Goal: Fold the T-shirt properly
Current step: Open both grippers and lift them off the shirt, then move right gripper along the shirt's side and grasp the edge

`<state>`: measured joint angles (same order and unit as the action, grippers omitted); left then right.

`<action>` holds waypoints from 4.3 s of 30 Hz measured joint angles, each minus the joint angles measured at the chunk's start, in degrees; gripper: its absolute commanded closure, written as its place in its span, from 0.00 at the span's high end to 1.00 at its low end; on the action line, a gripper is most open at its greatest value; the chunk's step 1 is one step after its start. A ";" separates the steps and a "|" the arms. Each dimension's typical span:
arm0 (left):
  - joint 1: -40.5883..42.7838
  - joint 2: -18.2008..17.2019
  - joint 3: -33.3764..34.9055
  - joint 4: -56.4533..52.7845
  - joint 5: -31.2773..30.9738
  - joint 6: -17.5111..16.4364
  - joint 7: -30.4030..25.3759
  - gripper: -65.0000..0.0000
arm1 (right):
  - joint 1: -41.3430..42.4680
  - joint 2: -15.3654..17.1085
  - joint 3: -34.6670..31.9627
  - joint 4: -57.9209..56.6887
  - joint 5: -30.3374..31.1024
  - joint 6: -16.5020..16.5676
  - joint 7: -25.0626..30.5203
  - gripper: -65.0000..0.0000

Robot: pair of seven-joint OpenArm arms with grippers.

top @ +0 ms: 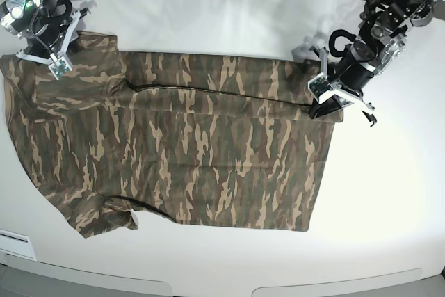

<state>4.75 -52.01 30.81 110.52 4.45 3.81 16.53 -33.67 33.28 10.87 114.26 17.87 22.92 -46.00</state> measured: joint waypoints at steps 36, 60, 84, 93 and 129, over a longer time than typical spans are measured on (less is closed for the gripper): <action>0.00 -0.02 0.00 0.00 0.02 -0.28 -0.02 0.00 | -9.38 0.15 -0.04 10.36 0.61 5.38 3.10 0.56; 0.00 0.00 0.00 0.00 0.68 -0.28 -0.04 0.00 | -9.01 0.17 -0.04 0.74 0.61 5.11 7.87 0.03; 0.00 -0.02 0.00 0.00 0.70 -0.42 -0.04 0.00 | 7.80 0.02 -0.15 8.31 -4.76 -3.39 10.54 0.00; -0.02 0.00 0.00 0.00 0.68 -0.44 -0.02 0.00 | 17.66 -0.15 -0.26 -1.88 1.16 1.97 11.06 0.00; 0.00 -0.02 0.00 0.00 0.68 -0.42 -0.02 0.00 | 37.29 -3.39 -11.63 -20.87 -7.65 -8.57 11.10 0.58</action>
<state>4.75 -52.03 30.81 110.52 5.13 3.40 16.51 3.62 29.89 -0.75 93.38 10.22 14.35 -34.89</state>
